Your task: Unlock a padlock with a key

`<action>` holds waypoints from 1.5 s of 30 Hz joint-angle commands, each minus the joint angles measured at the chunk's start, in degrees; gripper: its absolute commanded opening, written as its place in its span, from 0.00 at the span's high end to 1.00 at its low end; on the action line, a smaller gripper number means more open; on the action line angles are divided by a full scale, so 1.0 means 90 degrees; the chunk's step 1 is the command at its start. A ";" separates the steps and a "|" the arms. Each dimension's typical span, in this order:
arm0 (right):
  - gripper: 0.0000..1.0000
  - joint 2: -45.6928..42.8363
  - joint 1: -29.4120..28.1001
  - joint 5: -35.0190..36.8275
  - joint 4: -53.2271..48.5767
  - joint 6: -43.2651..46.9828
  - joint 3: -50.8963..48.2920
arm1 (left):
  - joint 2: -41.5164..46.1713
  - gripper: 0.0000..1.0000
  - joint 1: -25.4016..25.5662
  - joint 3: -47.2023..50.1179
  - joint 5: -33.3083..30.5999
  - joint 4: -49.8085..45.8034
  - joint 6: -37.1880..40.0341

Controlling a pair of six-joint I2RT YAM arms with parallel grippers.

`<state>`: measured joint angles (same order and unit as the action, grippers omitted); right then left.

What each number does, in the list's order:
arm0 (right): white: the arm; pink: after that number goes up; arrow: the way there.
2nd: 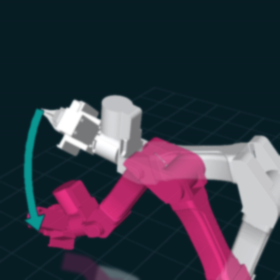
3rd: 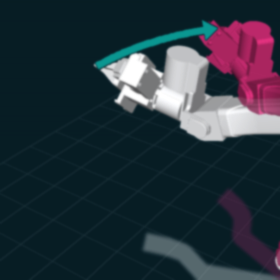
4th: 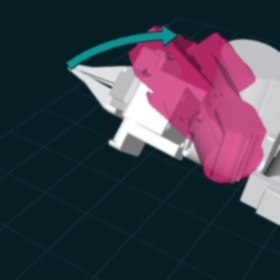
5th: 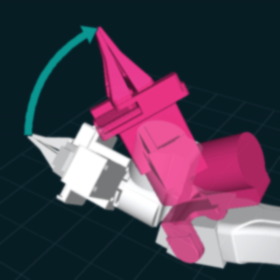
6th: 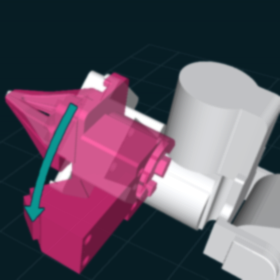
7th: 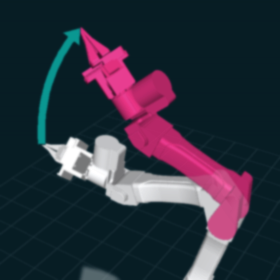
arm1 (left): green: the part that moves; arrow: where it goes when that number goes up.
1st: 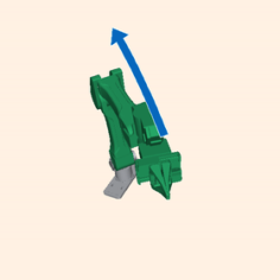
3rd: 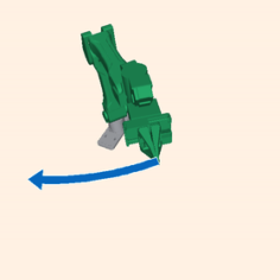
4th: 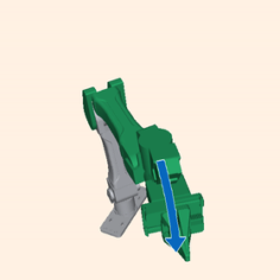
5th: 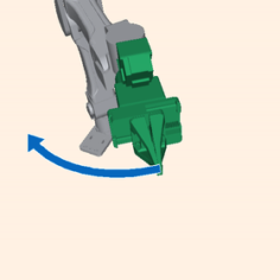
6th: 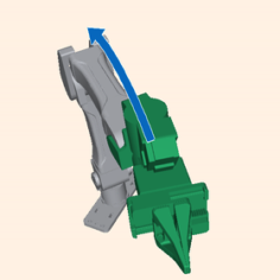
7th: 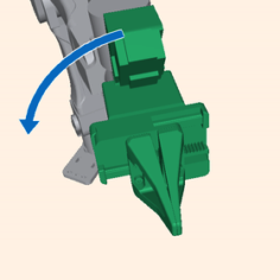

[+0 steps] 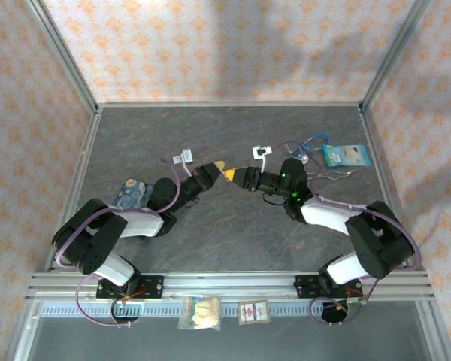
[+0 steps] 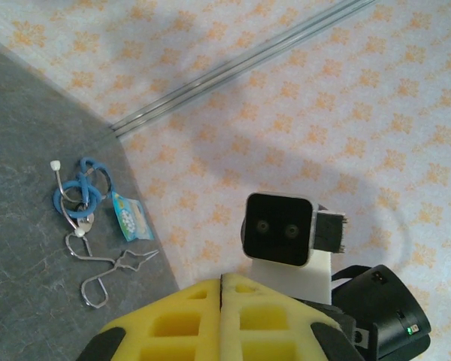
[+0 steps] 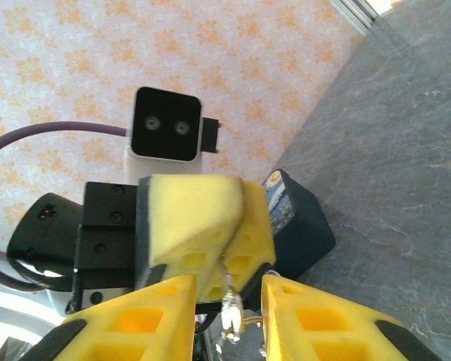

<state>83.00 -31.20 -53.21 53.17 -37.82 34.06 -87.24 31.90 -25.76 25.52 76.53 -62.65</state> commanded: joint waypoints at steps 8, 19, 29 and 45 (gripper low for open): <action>0.74 0.0125 -0.0151 -0.0103 0.0727 -0.0267 -0.0153 | -0.0170 1.00 0.0116 -0.0133 -0.0003 0.0754 -0.0165; 0.94 0.0141 -0.0157 -0.0025 0.0692 -0.0233 -0.0158 | -0.0099 1.00 0.0113 -0.0097 -0.0101 0.0695 -0.0157; 1.00 -0.0106 -0.0143 0.0818 -0.1266 0.1148 0.0190 | 0.0789 0.01 -0.0223 0.0110 -0.0774 -0.1000 0.0056; 1.00 -0.0366 -0.0140 0.3686 -0.3421 0.2043 0.0551 | 0.4129 0.01 -0.0777 -0.1328 -0.5345 -1.1790 0.0705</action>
<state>81.38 -32.32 -26.09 24.47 -20.88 37.50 -51.70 25.43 -35.46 -13.52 -6.39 -55.46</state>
